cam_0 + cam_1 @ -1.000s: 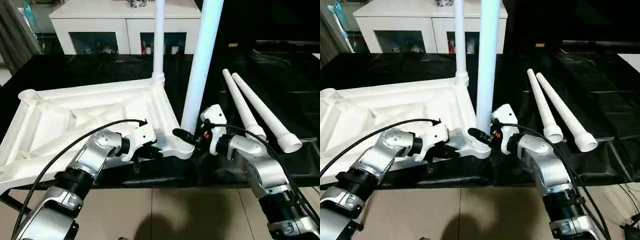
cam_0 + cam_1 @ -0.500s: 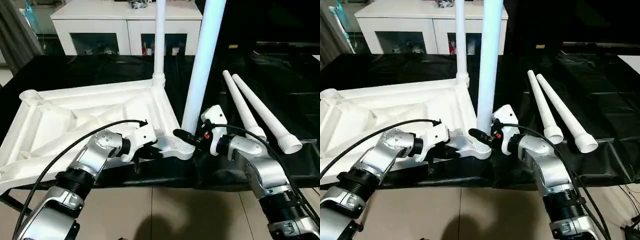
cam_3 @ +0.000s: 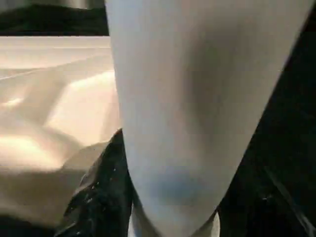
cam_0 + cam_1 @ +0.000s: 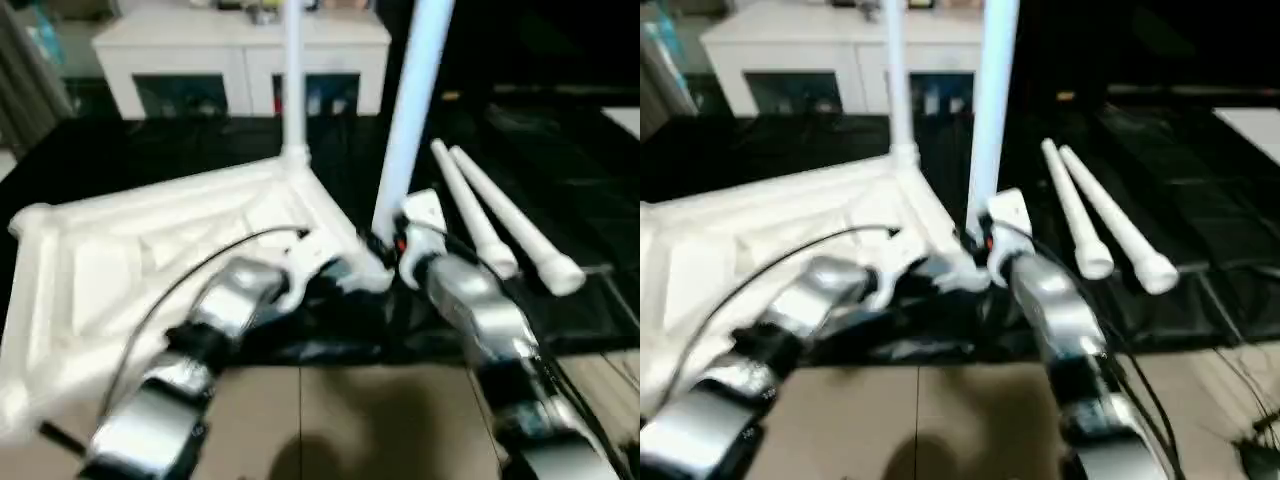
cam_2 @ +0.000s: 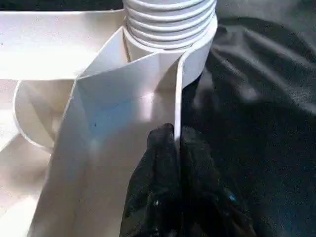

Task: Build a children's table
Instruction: Rotate leg to tighten

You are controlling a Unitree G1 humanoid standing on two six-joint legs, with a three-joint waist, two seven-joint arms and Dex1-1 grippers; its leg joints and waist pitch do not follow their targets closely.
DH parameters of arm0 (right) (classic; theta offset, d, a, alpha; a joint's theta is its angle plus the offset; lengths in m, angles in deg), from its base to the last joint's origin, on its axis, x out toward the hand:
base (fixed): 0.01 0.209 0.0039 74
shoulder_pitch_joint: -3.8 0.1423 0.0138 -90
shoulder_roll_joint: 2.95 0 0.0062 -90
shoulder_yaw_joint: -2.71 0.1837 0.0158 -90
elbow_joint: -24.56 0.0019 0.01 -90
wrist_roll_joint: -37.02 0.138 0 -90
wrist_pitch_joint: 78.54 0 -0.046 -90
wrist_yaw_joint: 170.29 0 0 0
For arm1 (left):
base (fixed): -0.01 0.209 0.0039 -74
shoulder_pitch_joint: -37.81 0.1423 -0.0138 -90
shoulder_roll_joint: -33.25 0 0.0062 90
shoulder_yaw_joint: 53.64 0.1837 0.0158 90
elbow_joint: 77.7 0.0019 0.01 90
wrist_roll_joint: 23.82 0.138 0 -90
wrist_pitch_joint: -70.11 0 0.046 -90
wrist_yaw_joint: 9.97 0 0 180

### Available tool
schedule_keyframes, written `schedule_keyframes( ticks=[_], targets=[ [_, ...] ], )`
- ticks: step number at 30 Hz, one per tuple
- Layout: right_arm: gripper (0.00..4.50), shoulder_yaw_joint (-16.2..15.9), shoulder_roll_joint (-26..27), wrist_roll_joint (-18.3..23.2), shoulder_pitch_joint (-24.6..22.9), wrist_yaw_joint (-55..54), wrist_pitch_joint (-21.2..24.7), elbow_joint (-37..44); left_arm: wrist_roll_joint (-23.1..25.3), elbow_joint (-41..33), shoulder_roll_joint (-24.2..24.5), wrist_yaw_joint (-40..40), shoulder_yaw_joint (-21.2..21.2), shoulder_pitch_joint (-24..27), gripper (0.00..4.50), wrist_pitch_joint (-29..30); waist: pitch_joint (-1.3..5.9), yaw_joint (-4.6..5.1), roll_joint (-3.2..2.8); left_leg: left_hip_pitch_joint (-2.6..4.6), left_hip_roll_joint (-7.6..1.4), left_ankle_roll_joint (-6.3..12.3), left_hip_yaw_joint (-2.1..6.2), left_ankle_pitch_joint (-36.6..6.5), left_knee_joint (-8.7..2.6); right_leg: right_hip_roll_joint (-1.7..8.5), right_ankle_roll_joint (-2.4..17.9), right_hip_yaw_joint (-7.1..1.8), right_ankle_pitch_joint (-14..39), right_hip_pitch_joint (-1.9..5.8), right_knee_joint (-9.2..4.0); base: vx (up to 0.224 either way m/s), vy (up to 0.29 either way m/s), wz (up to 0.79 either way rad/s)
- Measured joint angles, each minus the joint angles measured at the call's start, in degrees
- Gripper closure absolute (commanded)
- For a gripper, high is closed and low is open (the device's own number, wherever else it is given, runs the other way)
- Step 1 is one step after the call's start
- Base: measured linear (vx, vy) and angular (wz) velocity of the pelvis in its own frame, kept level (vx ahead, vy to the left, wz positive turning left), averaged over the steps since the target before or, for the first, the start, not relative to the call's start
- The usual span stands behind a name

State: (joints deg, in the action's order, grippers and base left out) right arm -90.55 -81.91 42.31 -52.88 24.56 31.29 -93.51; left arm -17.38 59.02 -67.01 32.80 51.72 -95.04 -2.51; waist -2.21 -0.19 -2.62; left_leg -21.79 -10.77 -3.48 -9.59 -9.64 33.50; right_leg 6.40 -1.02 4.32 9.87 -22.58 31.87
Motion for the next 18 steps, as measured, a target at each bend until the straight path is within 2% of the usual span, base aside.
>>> schedule_keyframes(
  ticks=[1,2,3,4,5,6,7,8,9,10,12,15,18],
  targets=[
    [2.65,0.62,0.74,-0.57,1.71,-2.09,0.09,-2.37,0.07,1.46,-1.23,-2.11,-0.19,-0.96,4.5,0.68,-0.15,0.32,-0.41,0.17,-0.03,0.01,0.15,-0.01,-0.06,0.02,0.0,0.65,0.0,0.42,-0.61,-0.061,0.031,-0.01],
    [2.65,1.05,1.39,-0.8,2.97,-3.87,0.13,-4.29,0.1,2.55,-2.27,-3.91,-0.45,-1.55,4.5,1.37,-0.4,0.7,-1.01,0.5,-0.11,0.02,0.43,-0.02,-0.26,0.02,0.0,1.53,0.0,1.15,-1.51,-0.068,0.043,-0.09],
    [2.65,2.05,2.4,-0.71,4.07,-5.93,0.13,-6.05,0.07,3.69,-3.17,-5.5,-0.65,-2.32,4.5,2.14,-0.67,0.84,-1.5,0.69,-0.11,0.03,0.55,-0.02,-0.91,0.2,0.28,2.31,0.59,2.37,-1.45,-0.068,0.043,-0.09],
    [2.65,3.05,2.95,-0.61,4.48,-7.33,0.12,-6.79,0.12,4.42,-3.88,-6.51,-0.68,-2.95,4.5,2.67,-1.13,0.22,-1.56,0.71,-0.17,0.03,0.12,-0.02,-1.32,0.51,1.6,2.4,3.13,2.36,2.63,-0.091,0.004,0.12],
    [2.65,4.23,3.01,-0.54,4.41,-8.65,0.1,-7.1,0.24,5.0,-4.9,-7.76,-0.58,-3.28,4.5,2.99,-0.88,-1.07,-0.55,0.79,-0.35,0.03,-1.78,-0.02,-1.8,0.63,2.28,1.39,4.63,2.66,6.71,0.031,-0.118,0.22],
    [2.65,5.08,3.72,-0.42,5.87,-9.94,0.12,-8.86,0.34,4.95,-5.2,-9.07,-0.99,-3.44,4.5,2.91,0.1,-1.87,2.69,1.0,0.1,-0.22,-3.52,-0.19,-1.15,0.38,-1.37,-1.7,7.16,2.52,7.6,0.031,-0.118,0.22],
    [2.65,5.28,4.24,-0.22,6.51,-10.74,-0.01,-9.75,0.33,4.96,-5.09,-9.14,-1.19,-3.52,4.5,3.24,0.15,-2.41,2.57,0.64,0.04,-0.1,-2.49,-0.58,-0.26,0.38,-1.23,-1.8,7.23,2.18,7.58,0.086,-0.108,-0.16],
    [2.65,5.47,4.61,-0.21,7.24,-11.4,-0.17,-10.98,0.27,5.0,-5.23,-9.17,-1.34,-3.55,4.5,3.95,0.45,-3.22,1.73,0.44,0.65,0.75,0.37,-1.08,1.76,0.35,-1.2,-1.42,7.21,2.35,7.34,0.08,0.022,-0.41],
    [2.65,5.6,4.76,-0.29,7.71,-11.86,-0.67,-11.85,0.11,5.02,-5.59,-9.26,-1.52,-3.75,4.5,4.69,0.95,-3.41,0.18,0.67,0.72,-1.76,2.53,-0.98,1.42,0.2,-1.02,0.11,6.93,2.3,6.8,0.08,0.022,-0.41],
    [2.65,5.71,4.89,-0.32,8.19,-12.25,-1.42,-12.6,0.05,5.04,-5.61,-9.36,-1.7,-4.04,4.5,5.13,1.17,-3.17,-0.12,0.48,0.69,-1.63,2.58,-0.92,1.01,-0.16,-0.76,-0.12,5.85,2.23,6.15,0.063,0.037,-0.12],
    [2.65,6.25,5.48,-0.34,9.59,-13.32,-2.07,-14.76,-0.02,5.04,-5.54,-9.9,-2.06,-4.12,4.5,5.17,1.18,-2.37,0.05,0.5,0.34,-1.66,2.53,-0.89,0.46,-1.12,0.47,-0.68,4.39,2.27,4.78,0.0,0.0,0.0],
    [2.65,6.66,6.08,-0.72,10.54,-13.75,-2.85,-16.65,-0.01,5.54,-5.35,-10.05,-2.09,-4.19,4.5,5.12,1.14,-1.75,-0.03,0.8,0.32,-1.66,2.38,-0.9,0.05,-1.15,0.53,-0.64,4.06,2.7,4.05,0.0,0.0,0.0],
    [2.65,6.88,6.2,-1.08,11.25,-13.75,-3.22,-17.77,-0.01,5.75,-5.29,-10.37,-2.09,-4.3,4.5,5.0,1.14,-1.67,0.04,0.8,0.33,-1.65,2.27,-0.9,-0.37,-1.13,0.5,-0.66,4.08,2.7,3.67,0.0,0.0,0.0]
  ],
)
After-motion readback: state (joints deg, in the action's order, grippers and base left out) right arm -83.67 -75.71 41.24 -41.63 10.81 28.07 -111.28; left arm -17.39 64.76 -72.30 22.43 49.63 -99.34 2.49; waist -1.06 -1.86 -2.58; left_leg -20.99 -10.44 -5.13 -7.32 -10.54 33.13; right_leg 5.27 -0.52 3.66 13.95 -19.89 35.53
